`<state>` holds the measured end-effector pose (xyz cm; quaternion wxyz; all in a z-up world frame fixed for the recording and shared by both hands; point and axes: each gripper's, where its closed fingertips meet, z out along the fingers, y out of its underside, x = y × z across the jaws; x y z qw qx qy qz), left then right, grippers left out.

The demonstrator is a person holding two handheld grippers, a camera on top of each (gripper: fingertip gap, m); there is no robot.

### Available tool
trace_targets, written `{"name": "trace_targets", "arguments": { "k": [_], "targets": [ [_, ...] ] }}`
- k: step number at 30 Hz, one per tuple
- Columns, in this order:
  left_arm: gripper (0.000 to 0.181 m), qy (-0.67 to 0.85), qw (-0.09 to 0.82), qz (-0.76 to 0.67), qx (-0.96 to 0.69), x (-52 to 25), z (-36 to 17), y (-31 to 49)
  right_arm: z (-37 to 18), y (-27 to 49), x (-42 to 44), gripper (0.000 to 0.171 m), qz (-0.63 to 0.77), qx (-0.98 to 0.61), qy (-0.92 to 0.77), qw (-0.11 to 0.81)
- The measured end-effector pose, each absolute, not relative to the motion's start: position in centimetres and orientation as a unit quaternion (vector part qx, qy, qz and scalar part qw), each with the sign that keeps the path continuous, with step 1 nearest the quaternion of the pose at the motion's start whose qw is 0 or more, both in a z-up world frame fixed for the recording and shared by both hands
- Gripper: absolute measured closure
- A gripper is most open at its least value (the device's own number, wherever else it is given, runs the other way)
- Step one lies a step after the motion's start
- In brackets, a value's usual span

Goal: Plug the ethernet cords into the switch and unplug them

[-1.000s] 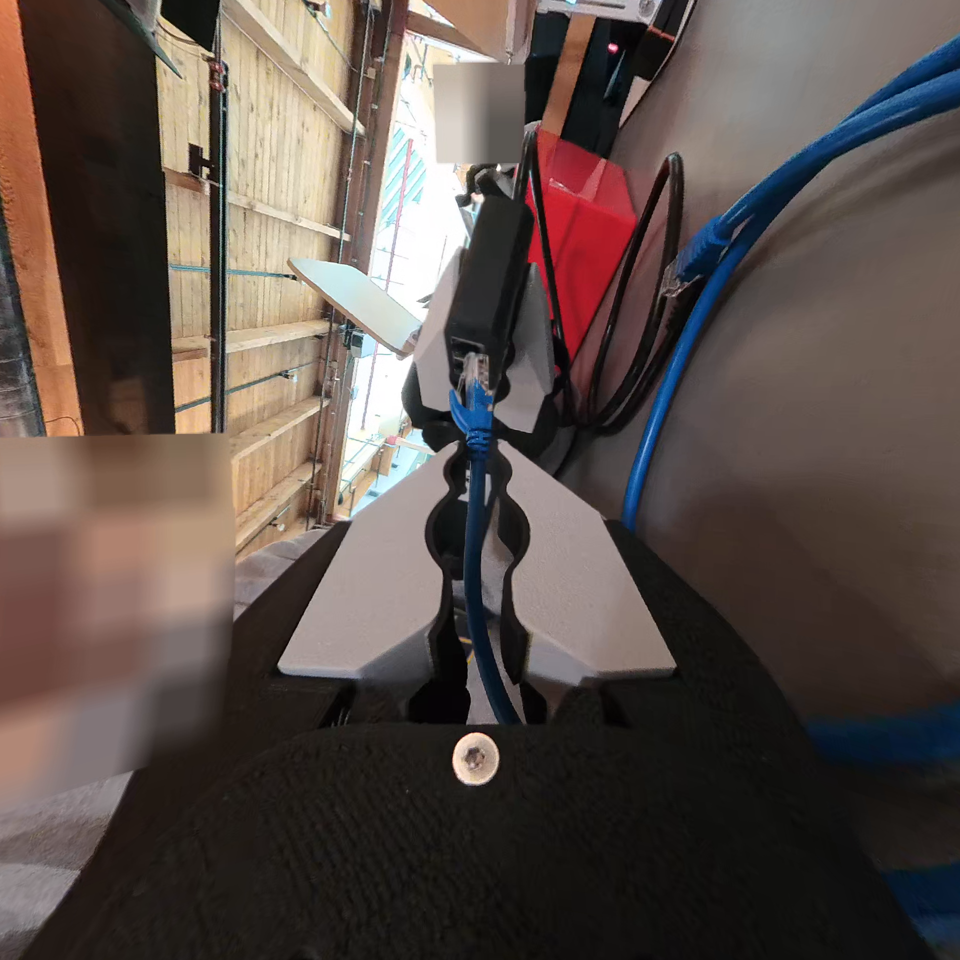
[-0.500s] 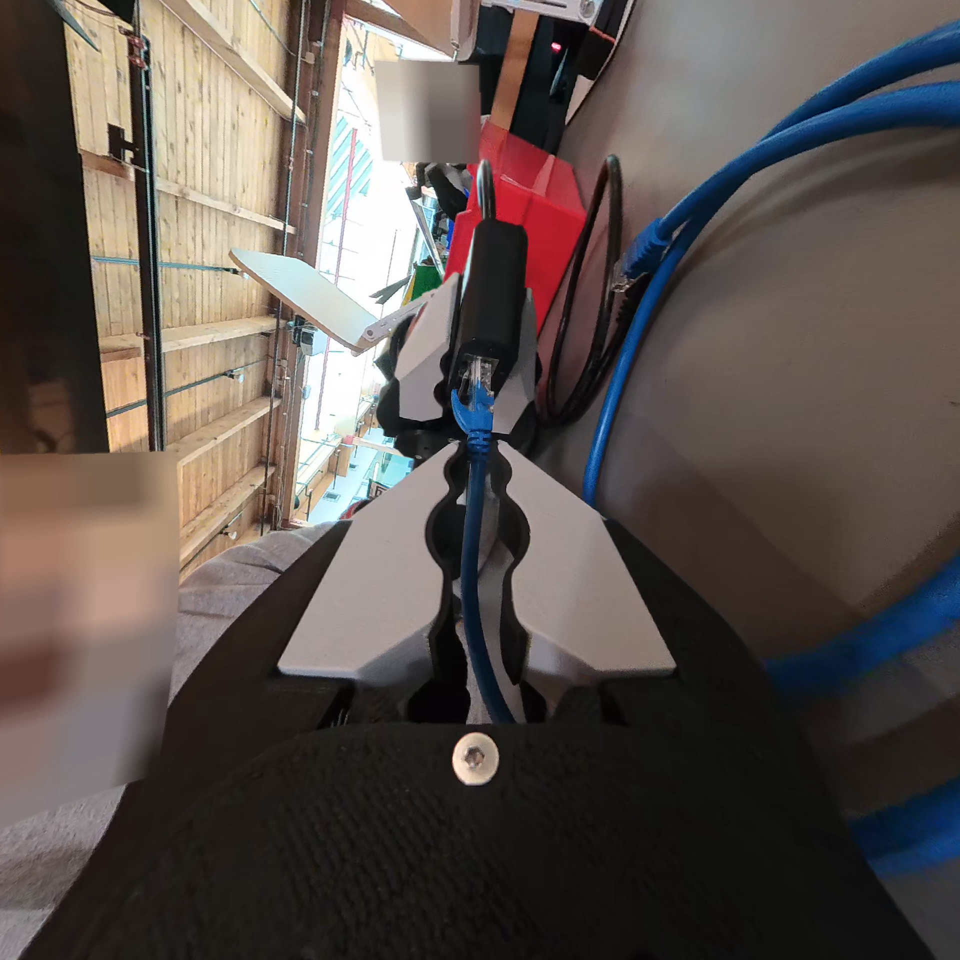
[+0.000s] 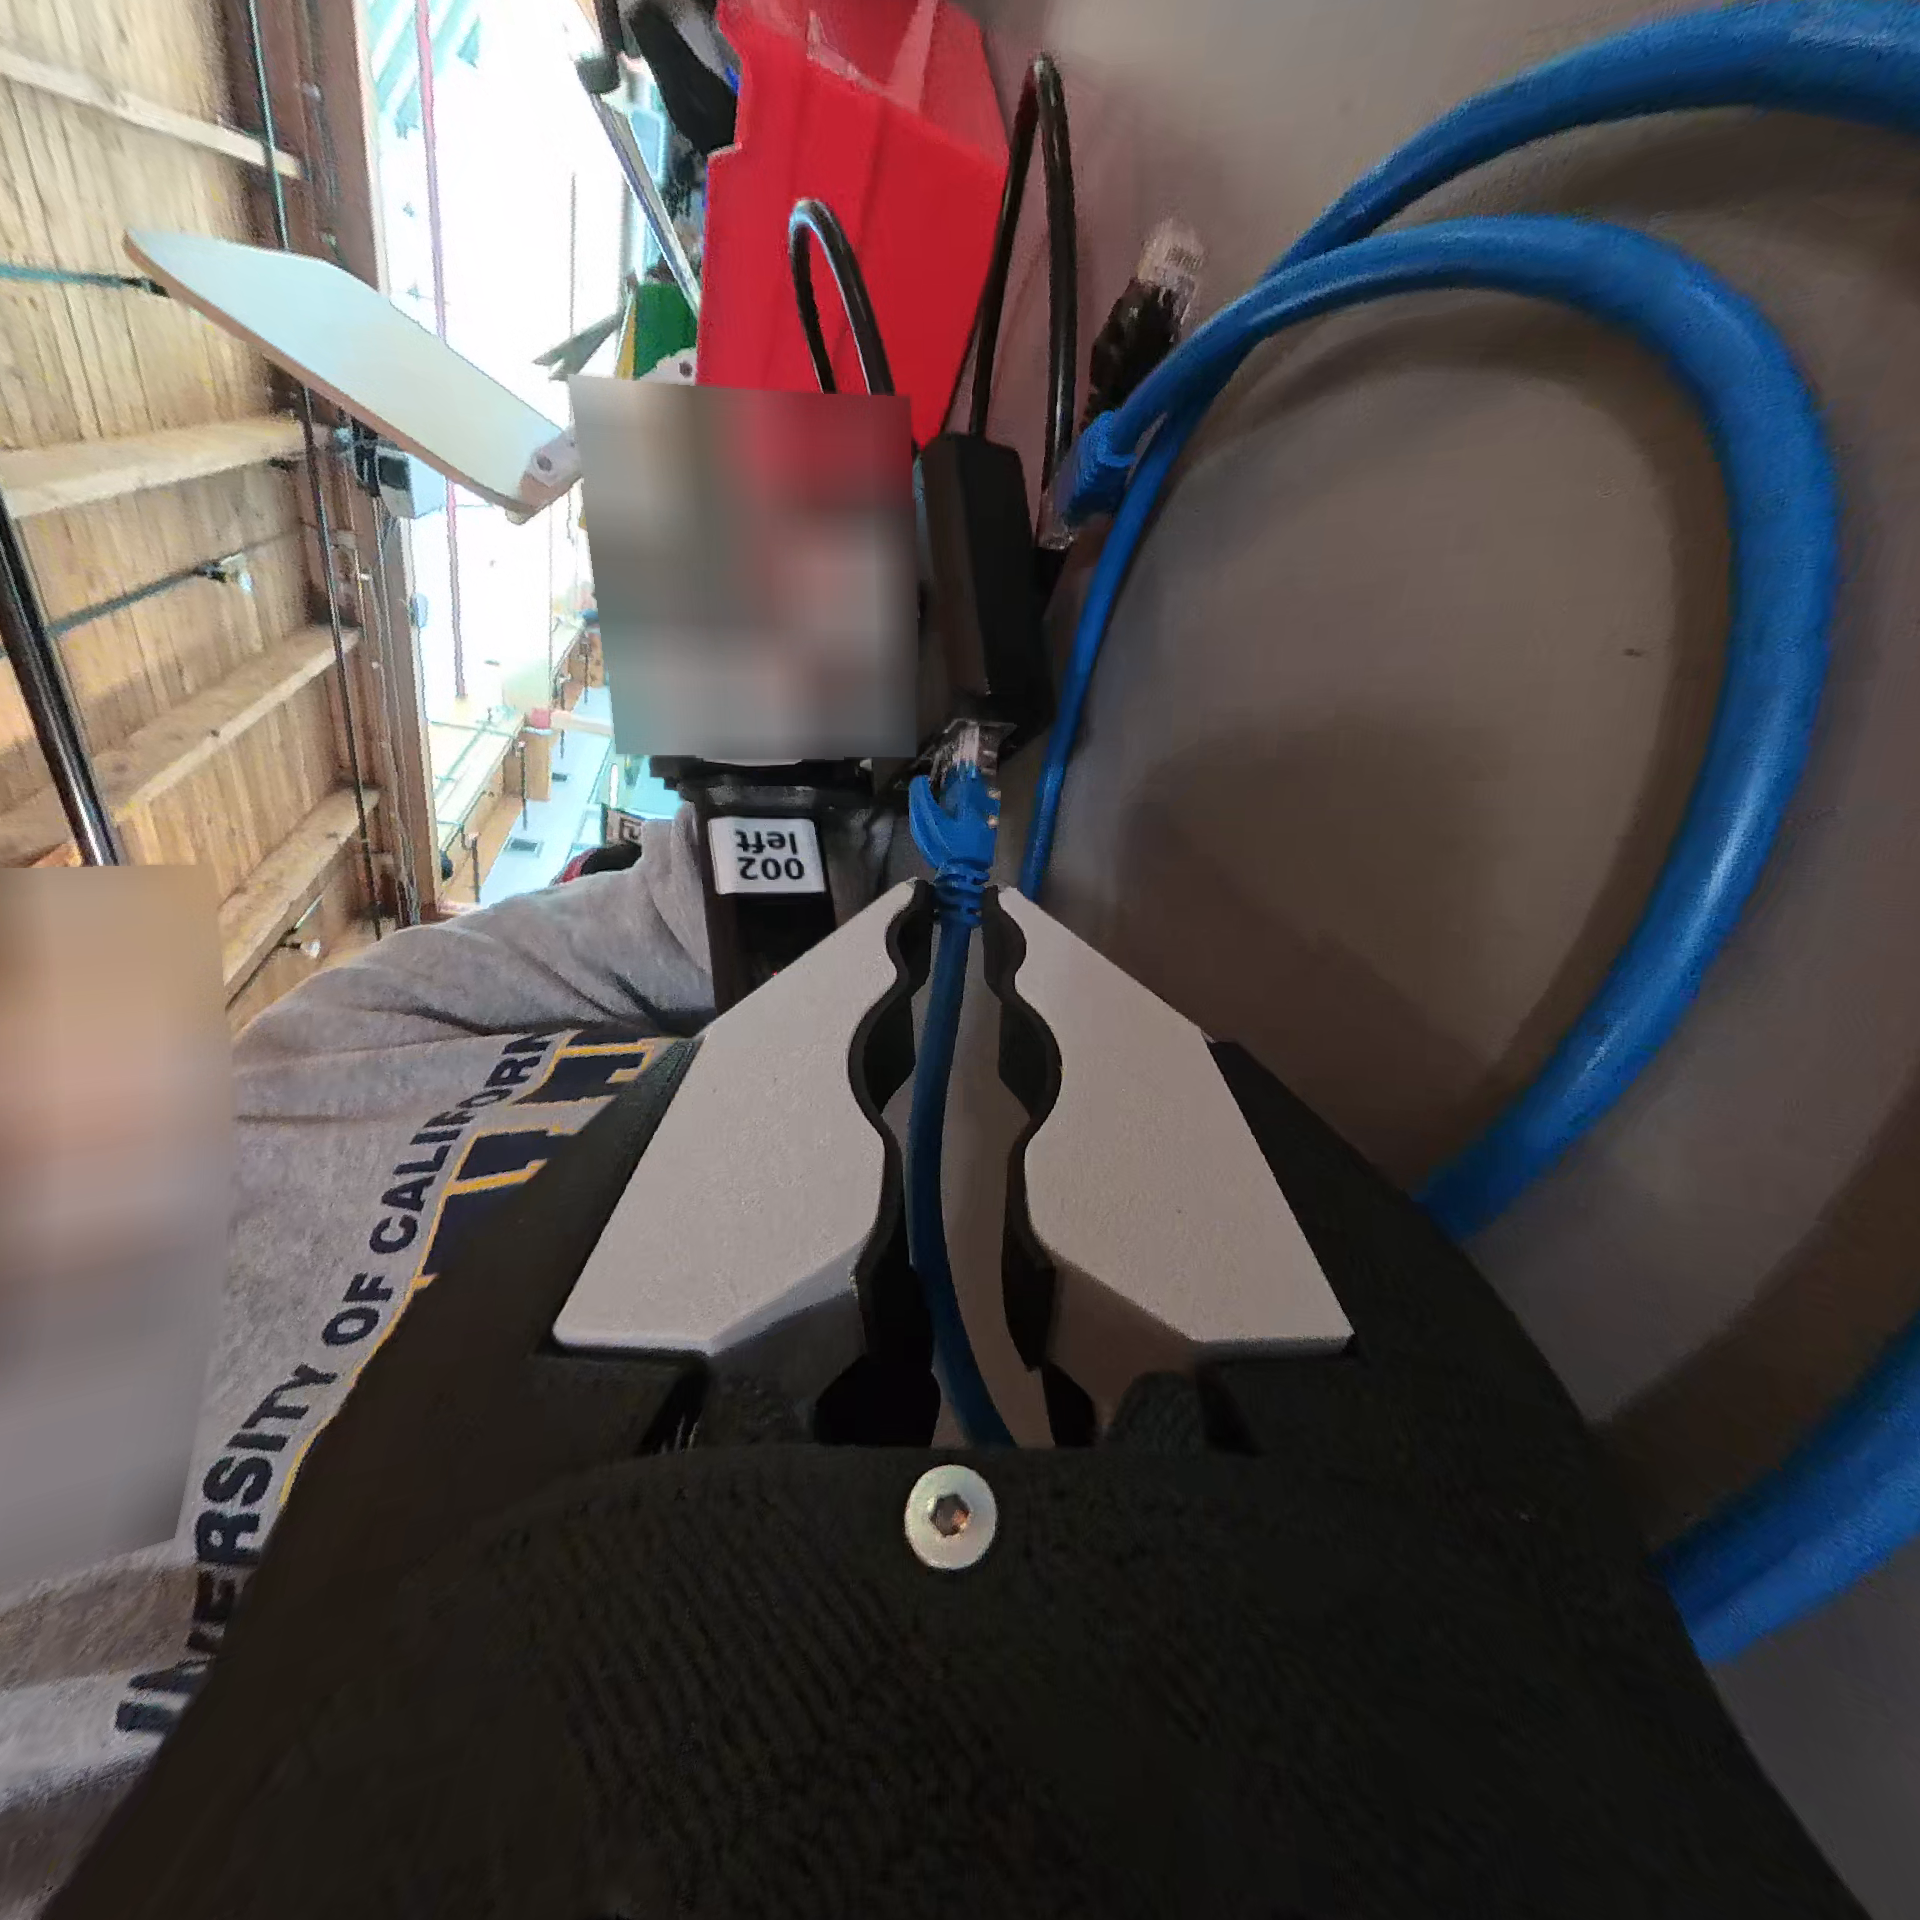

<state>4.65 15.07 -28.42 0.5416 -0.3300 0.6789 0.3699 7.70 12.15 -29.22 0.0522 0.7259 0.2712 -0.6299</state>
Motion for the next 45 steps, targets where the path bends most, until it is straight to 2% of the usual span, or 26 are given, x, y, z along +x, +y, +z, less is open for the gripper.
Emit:
{"name": "trace_targets", "arguments": {
  "k": [5,9,15,19,23,31,45],
  "targets": [
    [0.160,0.689,0.527,0.356,-0.348,4.7,-29.3,14.9,-30.1,12.6,7.7,0.163,-0.594,0.747,0.294,0.056],
    [0.159,0.680,0.515,0.341,-0.395,4.3,-29.7,15.5,-30.3,13.4,7.3,0.161,-0.555,0.771,0.313,0.003],
    [0.160,0.675,0.516,0.333,-0.410,4.3,-29.8,15.5,-30.0,13.7,7.3,0.133,-0.464,0.768,0.419,-0.139],
    [0.160,0.671,0.518,0.324,-0.419,4.3,-29.8,15.5,-30.7,13.6,7.3,0.138,-0.365,0.758,0.502,-0.201],
    [0.159,0.665,0.522,0.309,-0.436,4.3,-29.8,15.6,-31.3,13.6,6.7,0.160,-0.324,0.745,0.541,-0.217],
    [0.159,0.651,0.540,0.233,-0.480,4.4,-29.7,15.5,-31.1,13.9,6.1,0.161,-0.355,0.743,0.533,-0.197],
    [0.159,0.631,0.550,0.212,-0.504,4.4,-29.6,15.7,-30.6,14.4,5.7,0.161,-0.336,0.756,0.528,-0.192]
  ]
}}
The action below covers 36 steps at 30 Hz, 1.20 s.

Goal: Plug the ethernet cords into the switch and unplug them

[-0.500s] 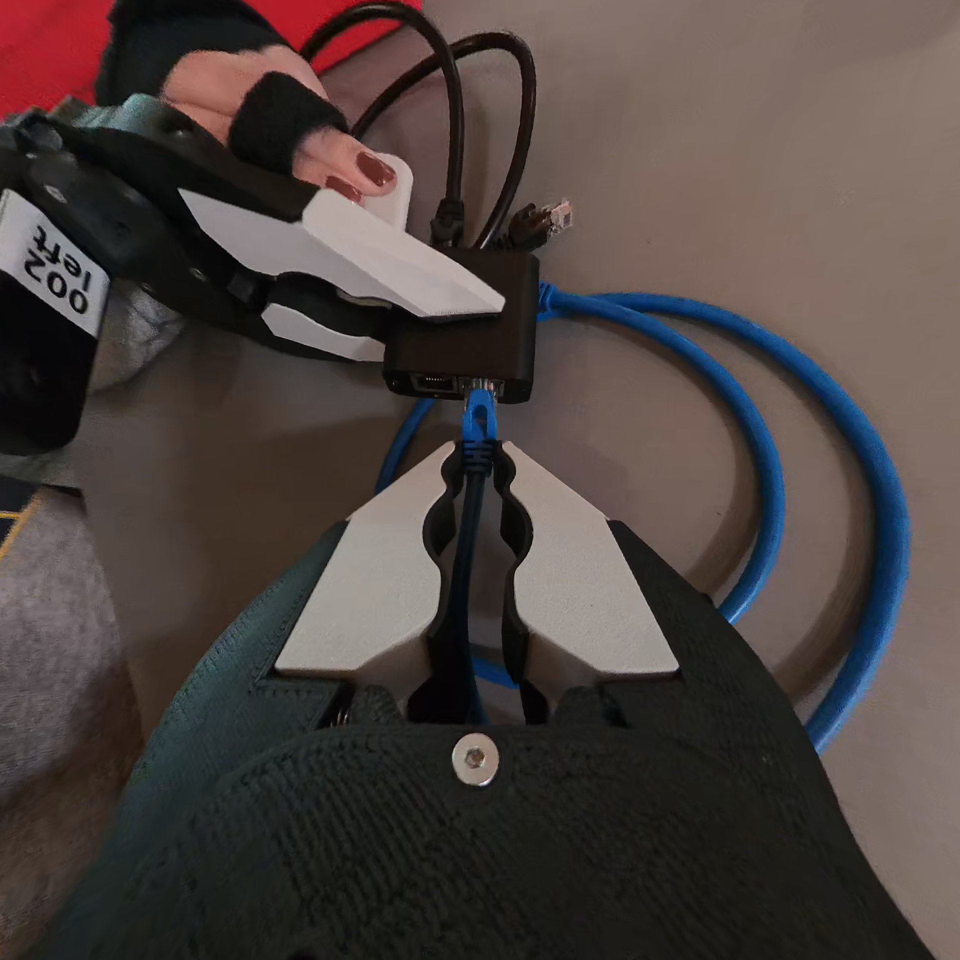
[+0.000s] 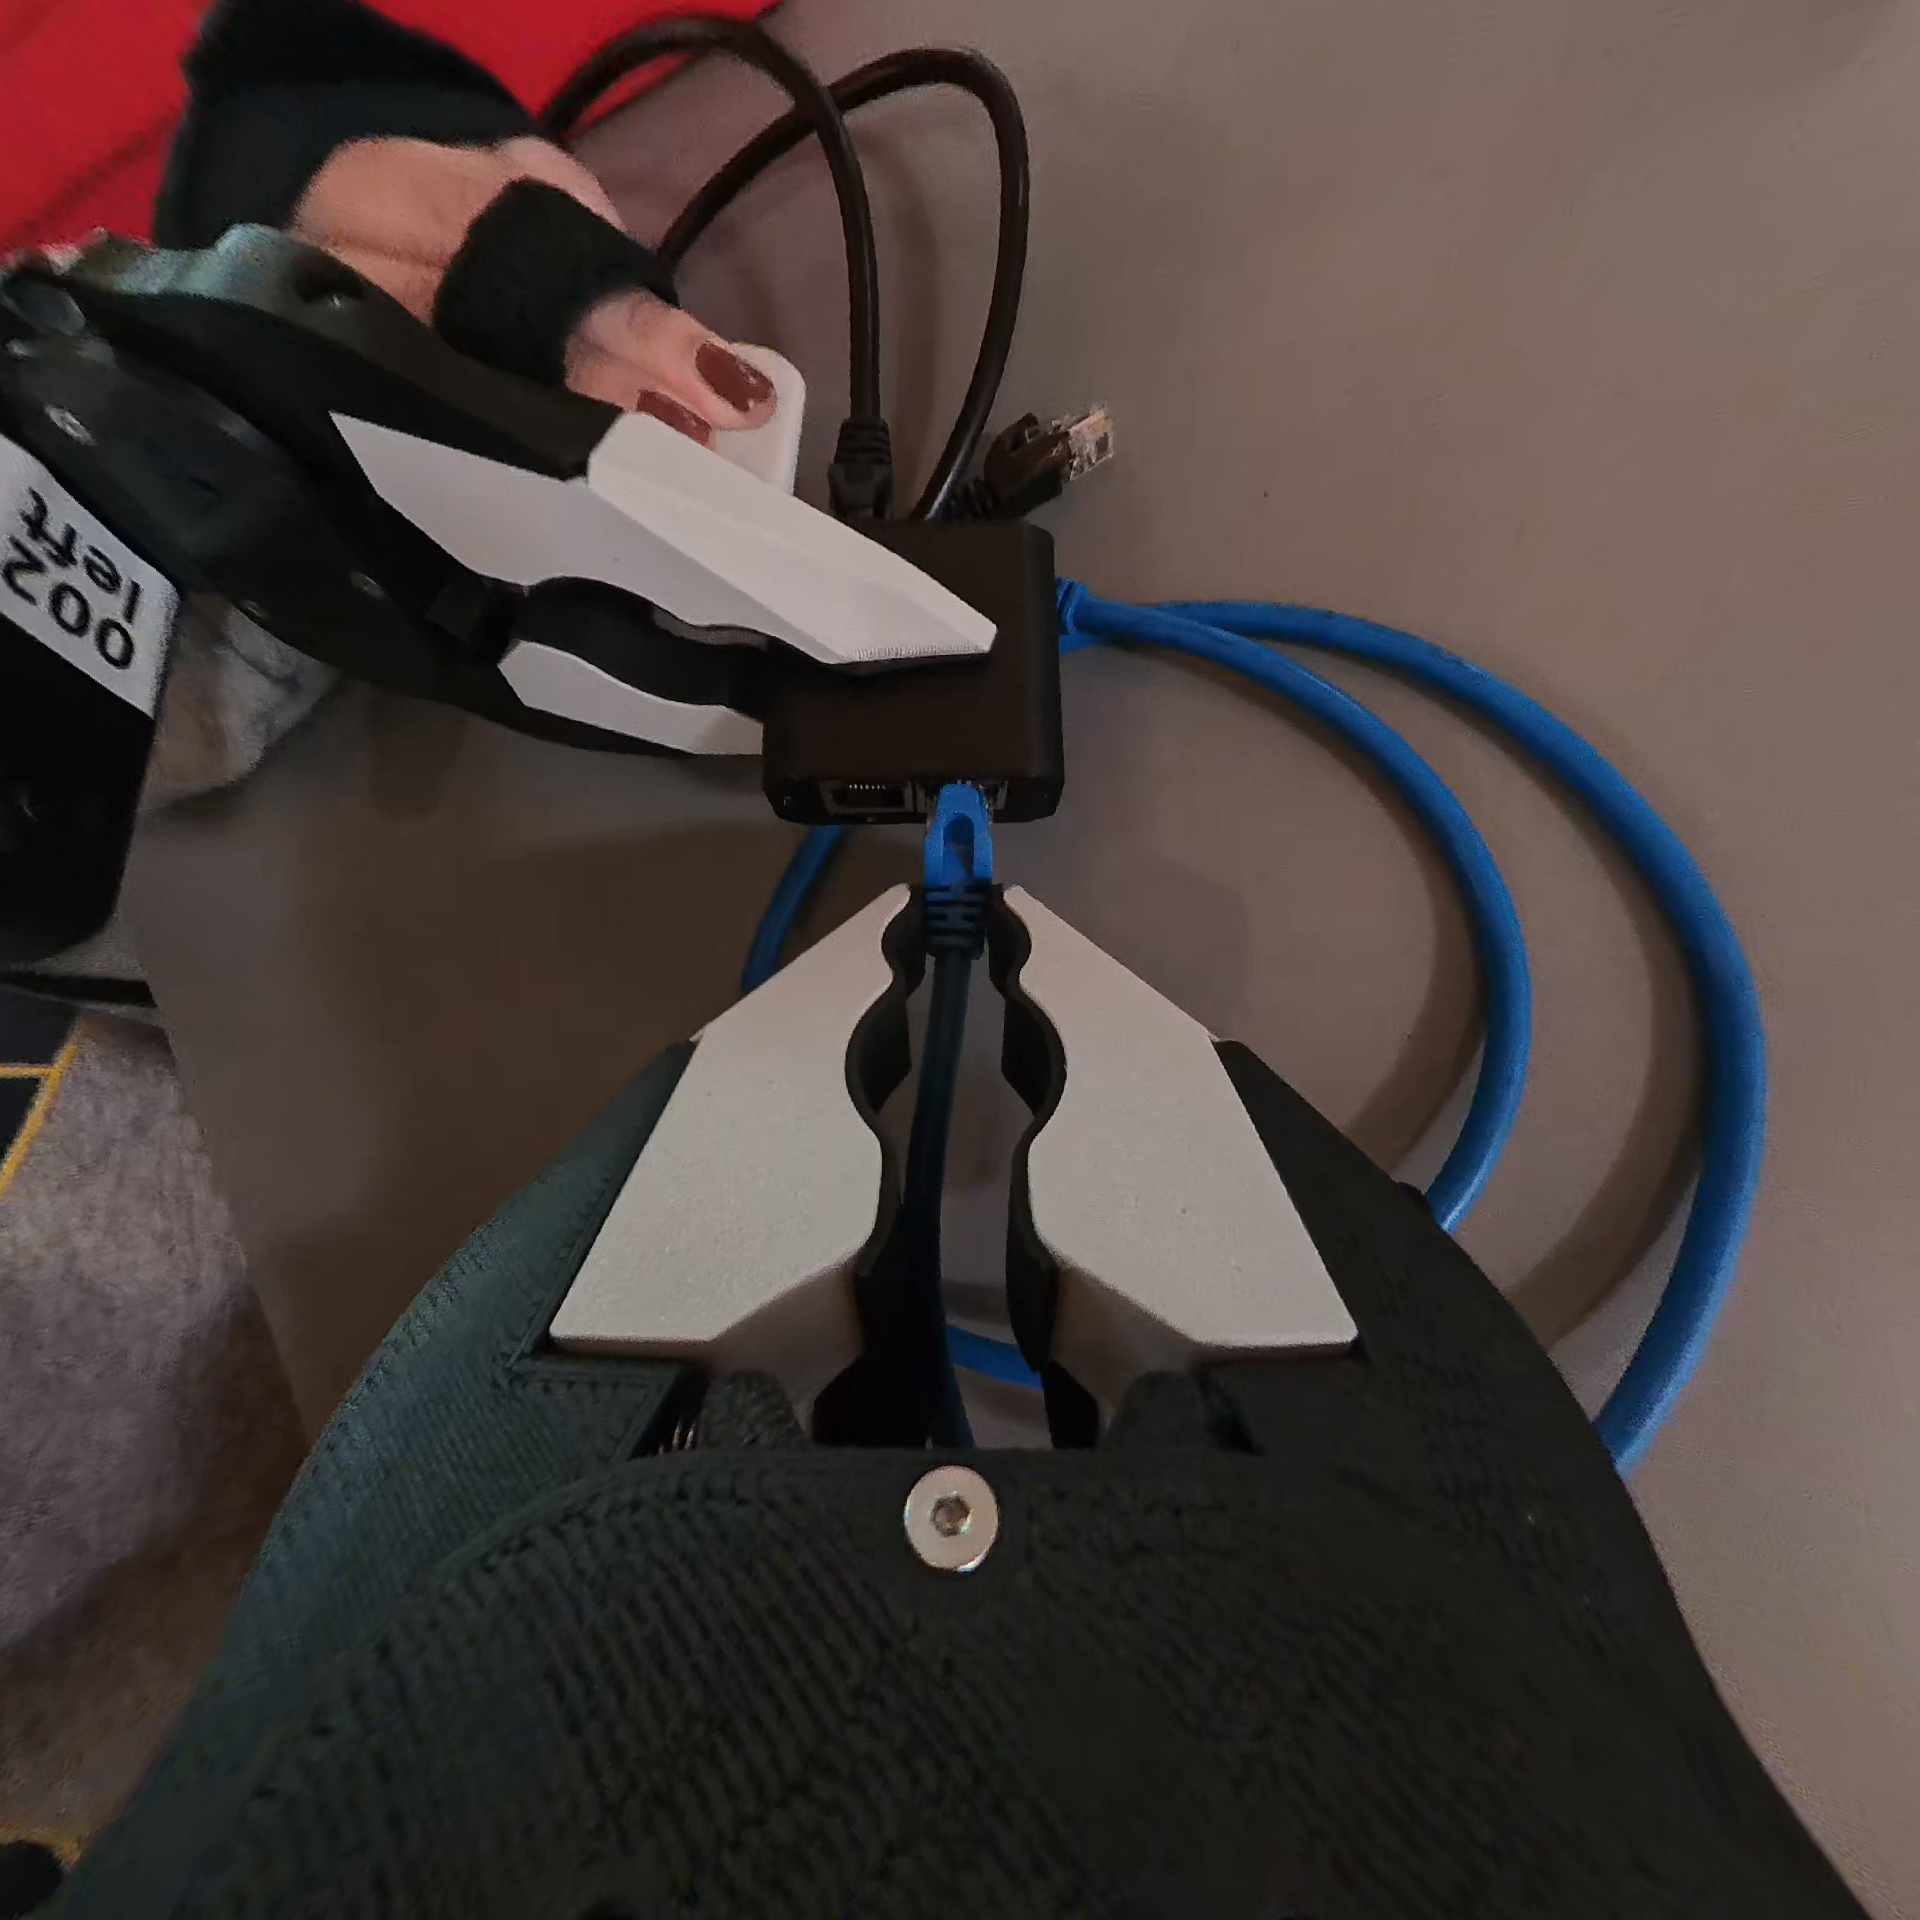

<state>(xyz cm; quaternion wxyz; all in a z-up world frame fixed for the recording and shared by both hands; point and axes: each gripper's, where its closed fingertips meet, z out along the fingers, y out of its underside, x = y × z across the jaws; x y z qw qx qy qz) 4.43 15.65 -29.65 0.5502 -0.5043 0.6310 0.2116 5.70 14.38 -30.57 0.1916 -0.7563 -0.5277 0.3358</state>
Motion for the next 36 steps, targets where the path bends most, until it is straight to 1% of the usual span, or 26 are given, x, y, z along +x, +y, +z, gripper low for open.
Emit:
{"name": "trace_targets", "arguments": {
  "k": [2,4,6,9,11,14,15,18,20,22,26,27,30,31,33,36],
  "targets": [
    [0.159,0.622,0.561,0.210,-0.504,4.3,-29.4,15.7,-29.5,14.5,5.3,0.159,0.359,-0.754,-0.508,0.211],
    [0.160,0.604,0.569,0.195,-0.523,4.0,-29.1,15.8,-27.1,15.1,5.1,0.144,0.378,-0.737,-0.493,0.266],
    [0.160,0.565,0.573,0.208,-0.555,2.6,-28.5,16.8,-24.5,17.1,5.7,0.130,0.365,-0.717,-0.472,0.361],
    [0.160,0.484,0.590,0.229,-0.604,0.3,-26.8,18.8,-21.3,21.3,7.5,0.118,0.318,-0.680,-0.405,0.523],
    [0.160,0.456,0.575,0.235,-0.637,-0.1,-27.0,20.2,-20.2,23.7,9.1,0.118,0.291,-0.659,-0.342,0.603],
    [0.160,0.443,0.539,0.276,-0.662,-0.3,-27.9,22.4,-19.2,25.7,11.8,0.121,0.249,-0.624,-0.257,0.695],
    [0.160,0.437,0.527,0.289,-0.669,-0.3,-28.1,23.0,-19.2,26.0,12.3,0.121,0.235,-0.621,-0.246,0.707],
    [0.160,0.414,0.497,0.326,-0.689,-0.6,-28.4,25.0,-20.9,26.6,13.0,0.119,0.188,-0.642,-0.259,0.697],
    [0.160,0.400,0.475,0.342,-0.705,-1.0,-28.8,25.9,-23.1,27.3,13.2,0.120,0.156,-0.673,-0.272,0.670],
    [0.160,0.392,0.451,0.350,-0.722,-1.3,-29.4,26.5,-24.3,27.7,13.3,0.120,0.140,-0.698,-0.275,0.647],
    [0.159,0.383,0.454,0.332,-0.733,-1.1,-29.5,26.2,-24.4,27.6,12.9,0.125,0.112,-0.691,-0.293,0.651],
    [0.154,0.373,0.465,0.318,-0.738,-1.0,-29.4,26.0,-24.4,27.5,12.7,0.126,0.101,-0.688,-0.303,0.652],
    [0.126,0.323,0.493,0.283,-0.756,-1.5,-28.5,25.6,-25.0,27.4,11.9,0.127,0.060,-0.681,-0.338,0.647],
    [0.120,0.308,0.497,0.272,-0.764,-1.7,-28.4,25.5,-25.2,27.4,11.7,0.127,0.046,-0.678,-0.350,0.645],
    [0.113,0.294,0.503,0.266,-0.768,-2.1,-28.3,25.2,-25.5,27.2,11.2,0.127,0.021,-0.669,-0.369,0.645],
    [0.108,0.289,0.509,0.265,-0.766,-2.5,-28.1,24.6,-25.5,27.1,10.9,0.129,-0.004,-0.655,-0.385,0.651]
  ]
}}
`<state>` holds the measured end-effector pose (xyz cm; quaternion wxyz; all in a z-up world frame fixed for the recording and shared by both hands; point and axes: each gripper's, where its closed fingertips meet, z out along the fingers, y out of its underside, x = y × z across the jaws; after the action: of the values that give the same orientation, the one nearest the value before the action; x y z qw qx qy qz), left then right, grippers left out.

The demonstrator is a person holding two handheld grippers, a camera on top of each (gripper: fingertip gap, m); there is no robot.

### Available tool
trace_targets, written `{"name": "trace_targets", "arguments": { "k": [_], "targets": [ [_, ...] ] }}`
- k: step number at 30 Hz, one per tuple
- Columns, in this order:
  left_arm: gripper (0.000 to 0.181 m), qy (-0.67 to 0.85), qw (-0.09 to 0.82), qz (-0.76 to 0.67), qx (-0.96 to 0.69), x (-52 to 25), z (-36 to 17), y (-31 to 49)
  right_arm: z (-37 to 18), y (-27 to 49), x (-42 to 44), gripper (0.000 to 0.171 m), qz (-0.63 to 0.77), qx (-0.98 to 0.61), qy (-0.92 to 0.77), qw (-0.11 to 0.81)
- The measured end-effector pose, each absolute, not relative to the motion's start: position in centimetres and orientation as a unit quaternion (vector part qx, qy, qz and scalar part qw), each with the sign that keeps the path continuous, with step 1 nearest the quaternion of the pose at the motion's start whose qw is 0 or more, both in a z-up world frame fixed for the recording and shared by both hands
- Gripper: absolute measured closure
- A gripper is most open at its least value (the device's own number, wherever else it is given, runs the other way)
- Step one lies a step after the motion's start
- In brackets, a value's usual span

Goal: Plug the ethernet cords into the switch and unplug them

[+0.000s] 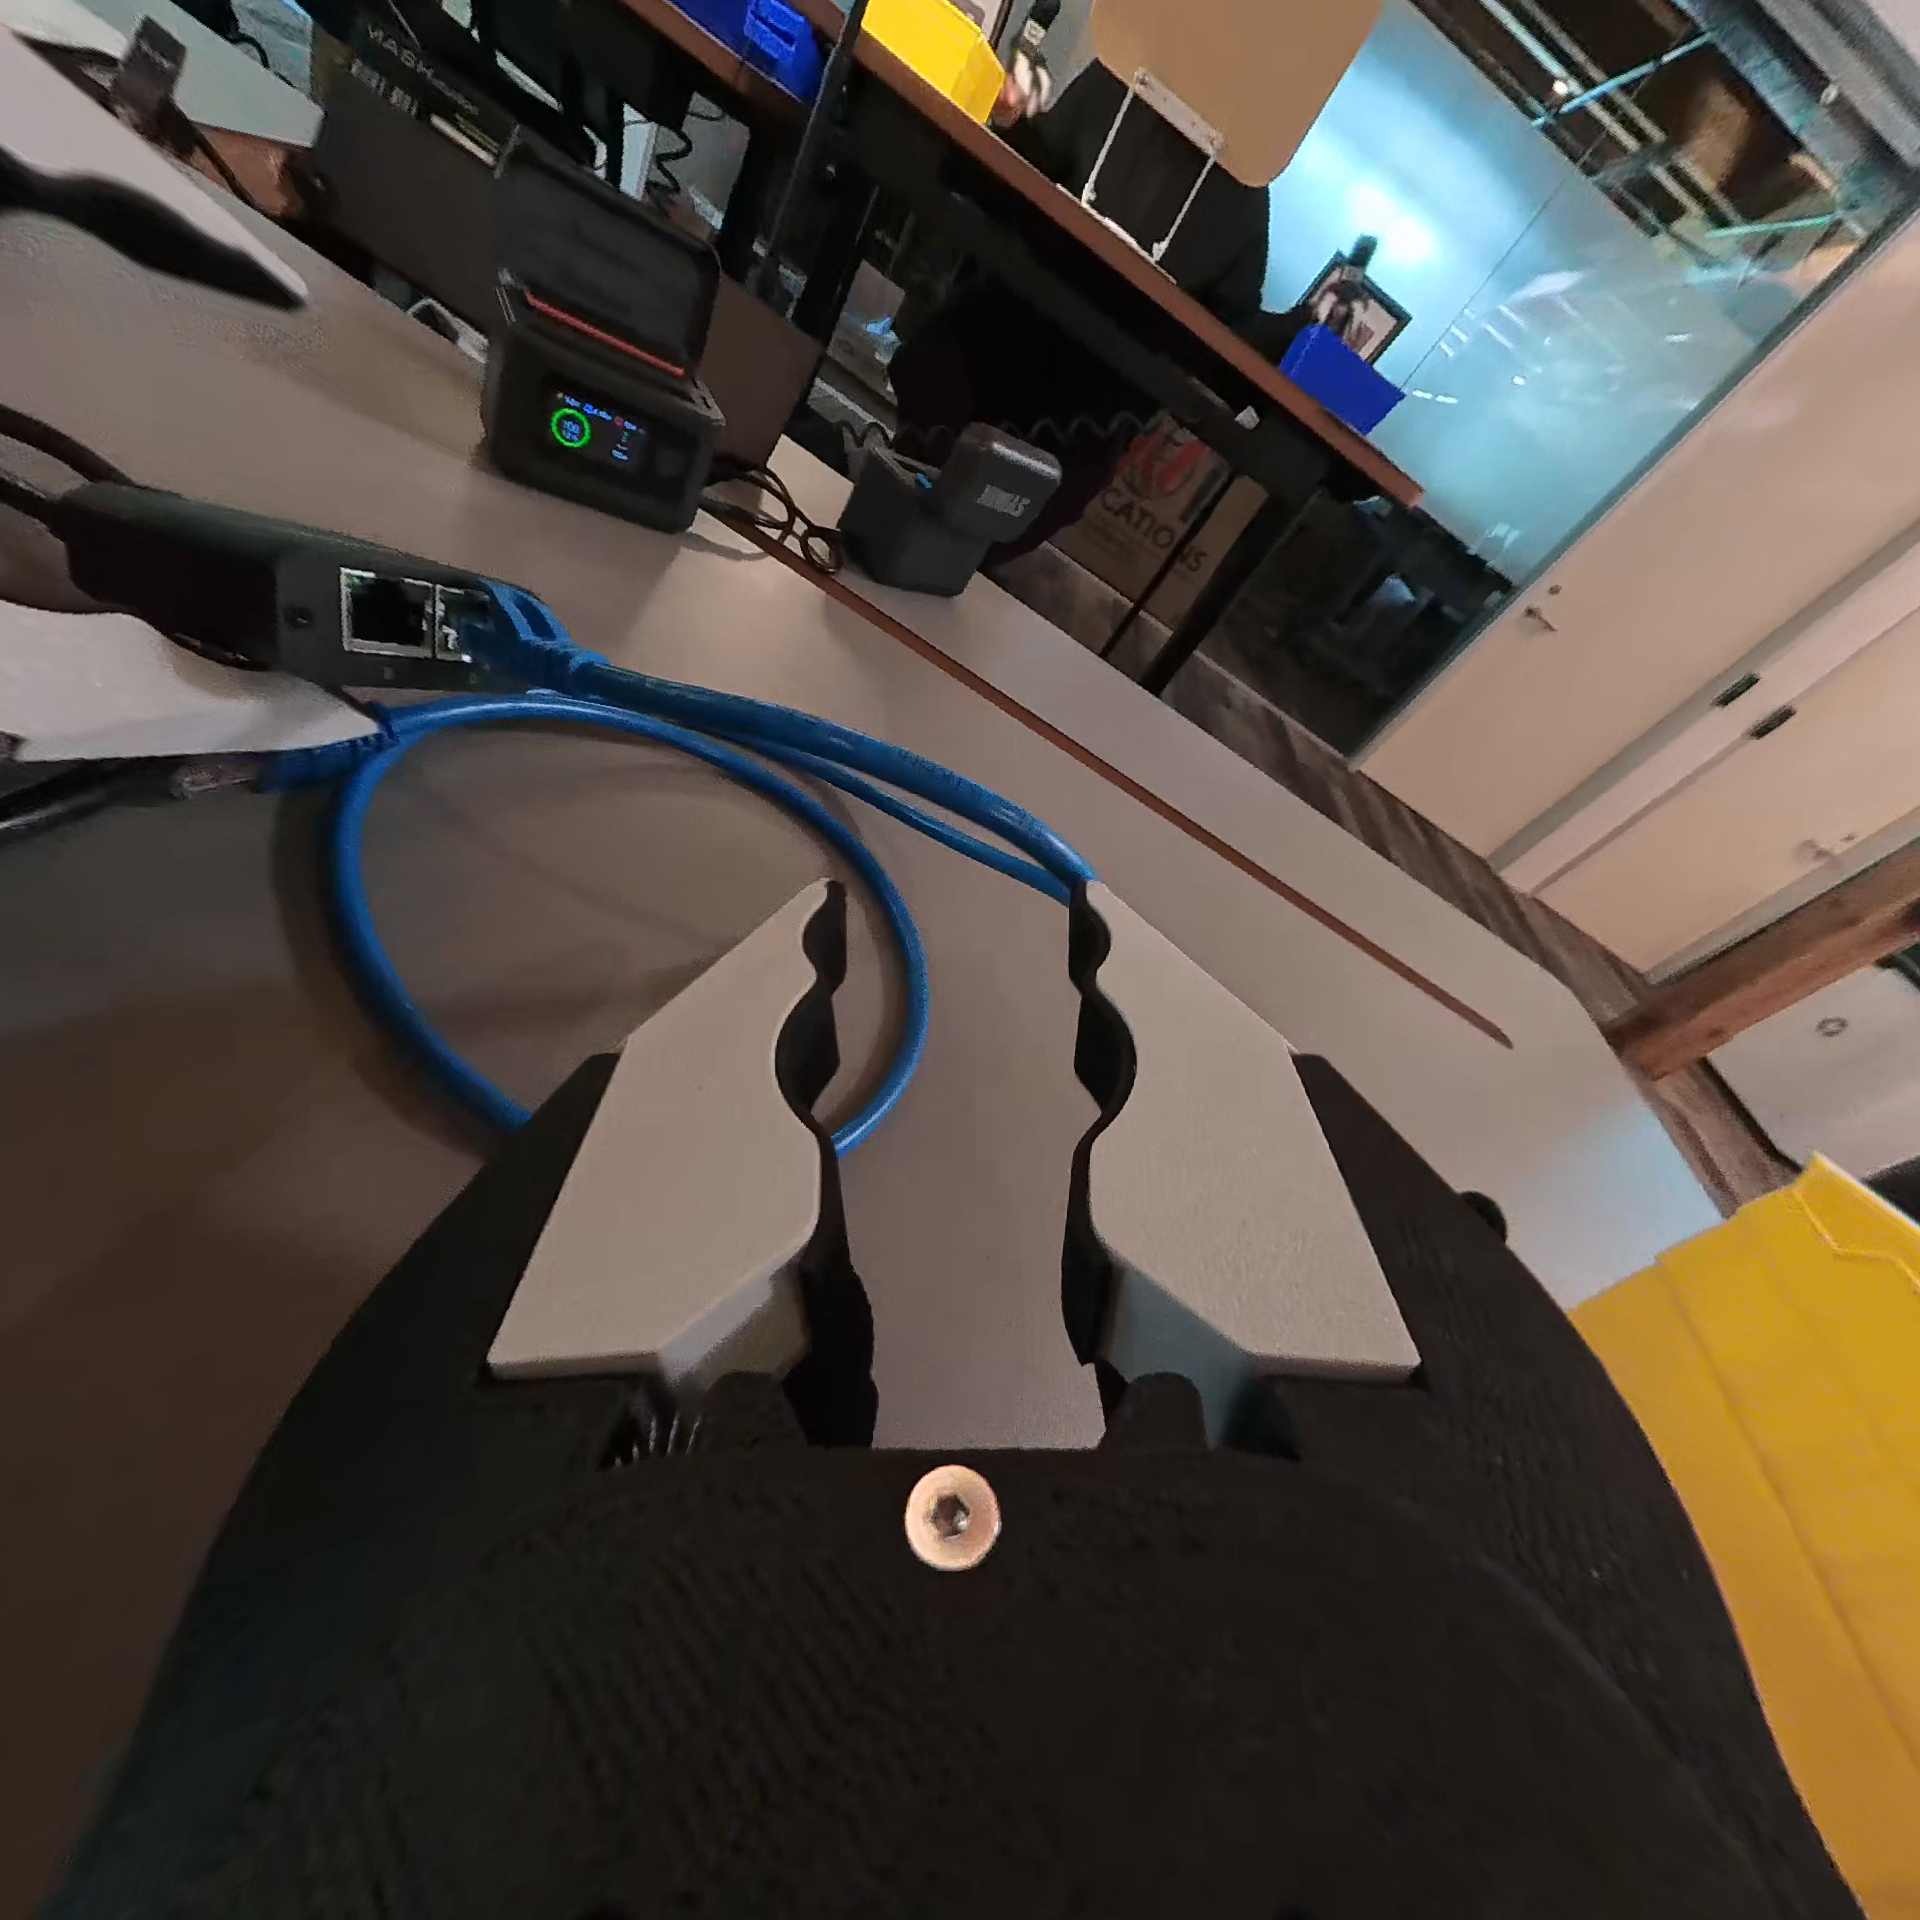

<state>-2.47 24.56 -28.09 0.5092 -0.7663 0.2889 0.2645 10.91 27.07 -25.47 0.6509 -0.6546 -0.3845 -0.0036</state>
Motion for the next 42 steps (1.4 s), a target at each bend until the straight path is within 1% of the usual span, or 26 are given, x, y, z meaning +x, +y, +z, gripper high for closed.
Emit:
{"name": "trace_targets", "arguments": {
  "k": [1,5,6,9,12,15,17,21,23,25,27,29,32,33,36,40,42],
  "targets": [
    [0.103,0.285,0.513,0.263,-0.766,-2.6,-27.9,24.3,-25.4,27.0,10.9,0.130,-0.005,-0.653,-0.386,0.652],
    [0.073,0.246,0.540,0.234,-0.770,-3.5,-26.5,23.4,-24.9,26.9,11.1,0.132,0.008,-0.648,-0.374,0.663],
    [0.069,0.239,0.556,0.216,-0.766,-3.3,-25.7,23.0,-24.8,26.9,11.2,0.132,0.013,-0.647,-0.370,0.666],
    [0.070,0.232,0.612,0.131,-0.745,-1.6,-23.2,21.4,-24.6,26.8,11.2,0.132,0.025,-0.645,-0.368,0.669],
    [0.071,0.222,0.638,0.054,-0.735,-0.6,-21.5,18.9,-24.4,26.6,11.0,0.132,0.038,-0.640,-0.369,0.672],
    [0.076,0.209,0.642,0.047,-0.737,-2.1,-19.6,15.4,-24.1,26.4,11.2,0.132,0.053,-0.638,-0.362,0.678],
    [0.082,0.189,0.631,0.071,-0.749,-5.0,-18.5,12.8,-23.8,26.3,11.4,0.132,0.066,-0.638,-0.353,0.681],
    [0.089,0.097,0.564,0.165,-0.803,-15.4,-17.6,7.1,-22.8,26.0,13.3,0.131,0.090,-0.645,-0.315,0.690],
    [0.098,0.046,0.520,0.208,-0.827,-21.1,-17.7,3.6,-22.1,25.8,14.3,0.131,0.099,-0.642,-0.295,0.701],
    [0.105,0.014,0.463,0.218,-0.859,-25.6,-19.1,0.5,-21.6,25.7,14.9,0.131,0.113,-0.637,-0.280,0.709],
    [0.104,-0.002,0.397,0.200,-0.896,-28.7,-21.6,-1.9,-21.5,25.6,14.9,0.131,0.122,-0.636,-0.276,0.710],
    [0.104,-0.004,0.333,0.168,-0.928,-30.4,-24.5,-3.4,-21.7,25.6,14.5,0.131,0.118,-0.635,-0.286,0.708],
    [0.122,0.011,0.267,0.130,-0.955,-31.5,-27.8,-4.4,-21.8,25.2,13.8,0.132,0.114,-0.628,-0.304,0.707],
    [0.124,0.019,0.245,0.117,-0.962,-31.3,-28.6,-4.6,-21.9,25.1,13.7,0.132,0.115,-0.626,-0.308,0.707],
    [0.122,0.047,0.189,0.090,-0.977,-30.4,-30.3,-4.9,-21.9,25.0,13.5,0.132,0.118,-0.623,-0.311,0.708],
    [0.120,0.076,0.124,0.117,-0.982,-31.0,-31.1,-5.0,-21.8,25.0,13.5,0.132,0.128,-0.621,-0.308,0.709],
    [0.119,0.081,0.093,0.102,-0.987,-30.5,-31.5,-5.4,-21.8,25.0,13.5,0.132,0.130,-0.623,-0.306,0.708]
  ]
}}
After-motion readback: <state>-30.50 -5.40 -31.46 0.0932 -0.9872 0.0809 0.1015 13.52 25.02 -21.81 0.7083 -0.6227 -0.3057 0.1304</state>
